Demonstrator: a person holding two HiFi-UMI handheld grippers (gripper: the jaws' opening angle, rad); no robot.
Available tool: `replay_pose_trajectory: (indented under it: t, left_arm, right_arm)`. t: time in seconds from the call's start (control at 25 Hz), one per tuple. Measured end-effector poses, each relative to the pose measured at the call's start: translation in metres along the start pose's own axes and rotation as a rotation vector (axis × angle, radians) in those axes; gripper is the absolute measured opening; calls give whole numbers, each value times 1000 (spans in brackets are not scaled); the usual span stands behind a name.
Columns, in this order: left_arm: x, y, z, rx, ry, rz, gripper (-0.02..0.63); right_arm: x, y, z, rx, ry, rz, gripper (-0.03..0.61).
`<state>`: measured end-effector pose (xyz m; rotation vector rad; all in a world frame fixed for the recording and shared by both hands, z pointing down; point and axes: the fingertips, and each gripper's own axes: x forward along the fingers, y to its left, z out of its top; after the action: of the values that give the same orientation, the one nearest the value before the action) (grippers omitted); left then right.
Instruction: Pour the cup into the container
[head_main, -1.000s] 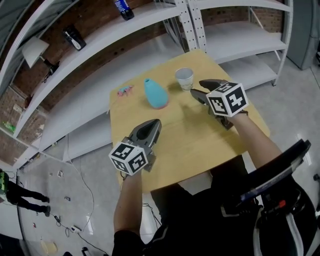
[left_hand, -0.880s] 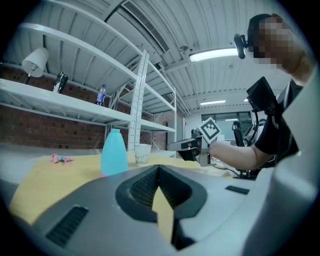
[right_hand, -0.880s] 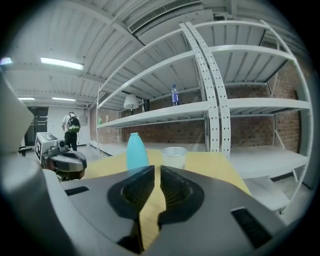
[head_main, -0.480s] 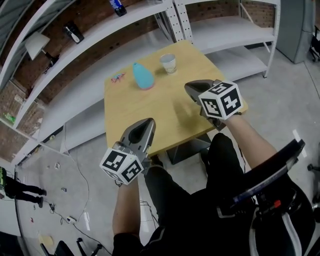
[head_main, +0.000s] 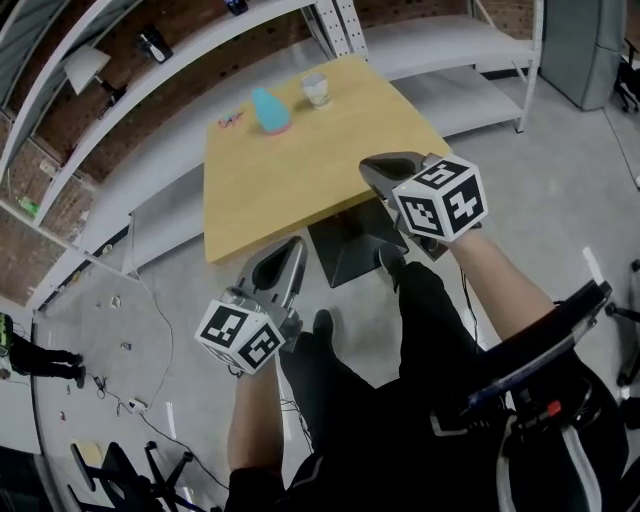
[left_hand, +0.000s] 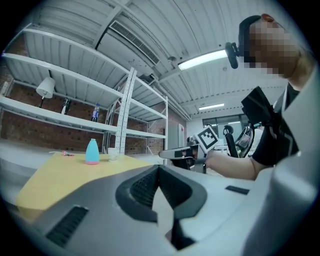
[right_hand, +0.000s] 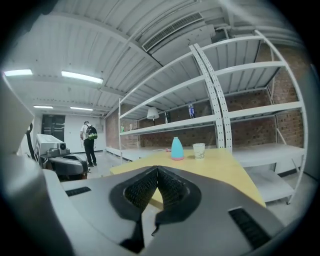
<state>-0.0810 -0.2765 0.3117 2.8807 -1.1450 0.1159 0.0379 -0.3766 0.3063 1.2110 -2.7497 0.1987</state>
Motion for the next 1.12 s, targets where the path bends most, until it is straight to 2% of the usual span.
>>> replay_pose_trajectory:
  t: [0.24,0.6,1.12]
  left_arm:
    - [-51,-71,-7,16,-3,15,2]
    - [-101,-138,-25,-7,21,12,2]
    - [-198,-281,-54,-23,30,33,2]
  right_arm:
    - [-68,54,-3,-41,-19,12,3]
    - [-139,113,-18,-37,-14,35,3]
    - [-284,209,-69,3,-16,46,3]
